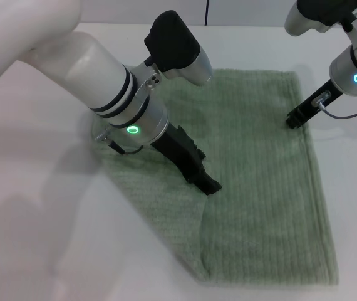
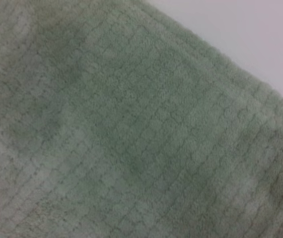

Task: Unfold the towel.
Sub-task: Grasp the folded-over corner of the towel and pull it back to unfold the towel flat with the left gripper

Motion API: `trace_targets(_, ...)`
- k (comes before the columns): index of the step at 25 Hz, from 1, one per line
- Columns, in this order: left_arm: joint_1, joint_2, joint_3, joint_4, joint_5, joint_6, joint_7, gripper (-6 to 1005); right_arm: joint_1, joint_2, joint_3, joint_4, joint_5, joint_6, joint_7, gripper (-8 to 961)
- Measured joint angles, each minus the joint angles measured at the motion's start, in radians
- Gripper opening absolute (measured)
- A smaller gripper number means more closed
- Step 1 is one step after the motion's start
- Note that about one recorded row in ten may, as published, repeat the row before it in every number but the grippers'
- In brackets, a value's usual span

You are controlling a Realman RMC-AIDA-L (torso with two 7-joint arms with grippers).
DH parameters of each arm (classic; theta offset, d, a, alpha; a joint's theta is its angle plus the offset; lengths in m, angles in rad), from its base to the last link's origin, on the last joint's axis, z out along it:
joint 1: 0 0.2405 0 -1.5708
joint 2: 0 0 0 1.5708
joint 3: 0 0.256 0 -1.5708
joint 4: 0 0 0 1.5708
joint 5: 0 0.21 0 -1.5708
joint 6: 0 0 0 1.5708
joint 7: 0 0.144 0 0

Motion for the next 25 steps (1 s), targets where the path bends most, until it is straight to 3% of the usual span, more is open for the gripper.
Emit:
trace_targets(12,0.001,0.001,0.001,0.002,0.005,-0.018,-0.008,638,-0.003,0.000,0.000,0.000,0.000,0.003,-0.002,1)
trace_targets(18,0.001,0.002,0.001,0.002,0.009,-0.015,-0.002,404,-0.004,0.000,0.000,0.000,0.000,0.003,-0.004,1)
trace_targets(25,0.004,0.006,-0.005,0.009,0.006,-0.002,0.002,207,-0.004,0.000,0.000,-0.001,0.000,0.007,-0.005,1)
